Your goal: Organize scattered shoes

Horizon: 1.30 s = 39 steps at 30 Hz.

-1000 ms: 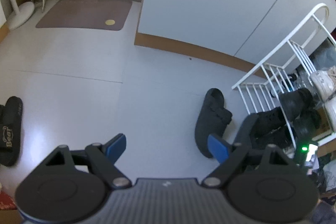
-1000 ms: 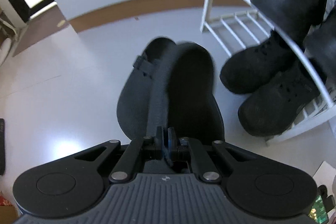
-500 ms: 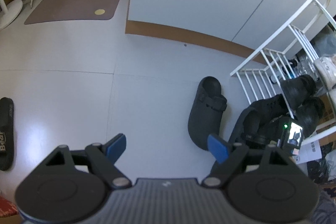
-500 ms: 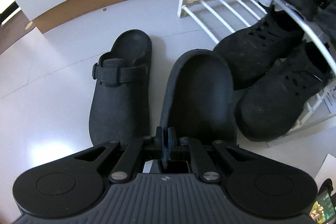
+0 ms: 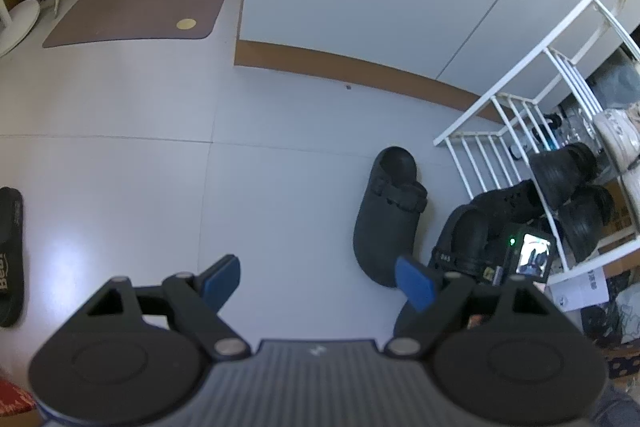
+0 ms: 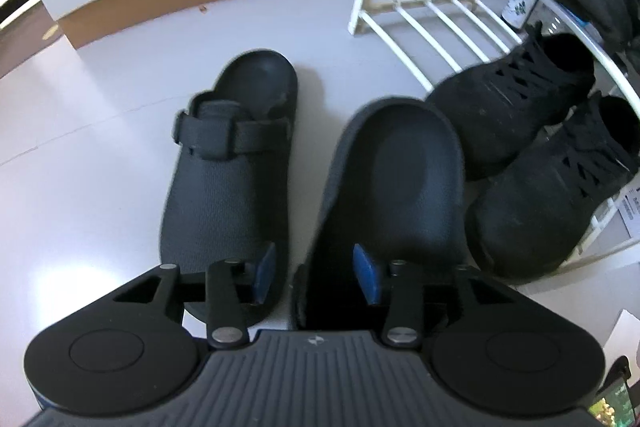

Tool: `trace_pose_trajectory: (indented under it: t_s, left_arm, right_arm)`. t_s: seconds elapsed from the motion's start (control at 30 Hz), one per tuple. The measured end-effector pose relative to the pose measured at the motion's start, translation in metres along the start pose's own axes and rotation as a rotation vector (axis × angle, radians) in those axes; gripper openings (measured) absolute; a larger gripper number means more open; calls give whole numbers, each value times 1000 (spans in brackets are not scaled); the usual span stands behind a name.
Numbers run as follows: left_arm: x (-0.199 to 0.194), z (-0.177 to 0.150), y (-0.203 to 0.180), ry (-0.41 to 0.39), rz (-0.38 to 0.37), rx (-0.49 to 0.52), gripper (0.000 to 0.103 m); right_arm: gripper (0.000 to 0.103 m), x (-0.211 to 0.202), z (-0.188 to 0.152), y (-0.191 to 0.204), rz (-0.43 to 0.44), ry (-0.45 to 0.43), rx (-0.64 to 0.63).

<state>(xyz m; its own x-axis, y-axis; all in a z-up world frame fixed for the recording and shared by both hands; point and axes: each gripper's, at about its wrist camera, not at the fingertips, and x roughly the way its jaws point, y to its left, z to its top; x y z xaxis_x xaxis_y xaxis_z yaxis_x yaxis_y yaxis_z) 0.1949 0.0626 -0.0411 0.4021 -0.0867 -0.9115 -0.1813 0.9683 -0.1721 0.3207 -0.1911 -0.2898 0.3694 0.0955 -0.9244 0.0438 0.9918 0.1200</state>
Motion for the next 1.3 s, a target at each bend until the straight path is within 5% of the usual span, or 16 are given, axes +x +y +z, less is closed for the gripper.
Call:
trace_pose_trajectory:
  t_s: [0.37, 0.87, 1.17, 1.3]
  left_arm:
    - [3, 2, -4, 9, -7, 2, 87]
    - [10, 2, -8, 41, -37, 0, 87]
    - [10, 0, -8, 49, -44, 3, 87]
    - [11, 2, -8, 49, -40, 1, 87]
  right_arm:
    - [60, -8, 26, 49, 44, -165, 26]
    - [60, 37, 86, 42, 35, -204, 58]
    - [59, 64, 93, 38, 44, -172, 106]
    - [43, 86, 89, 40, -35, -41, 105]
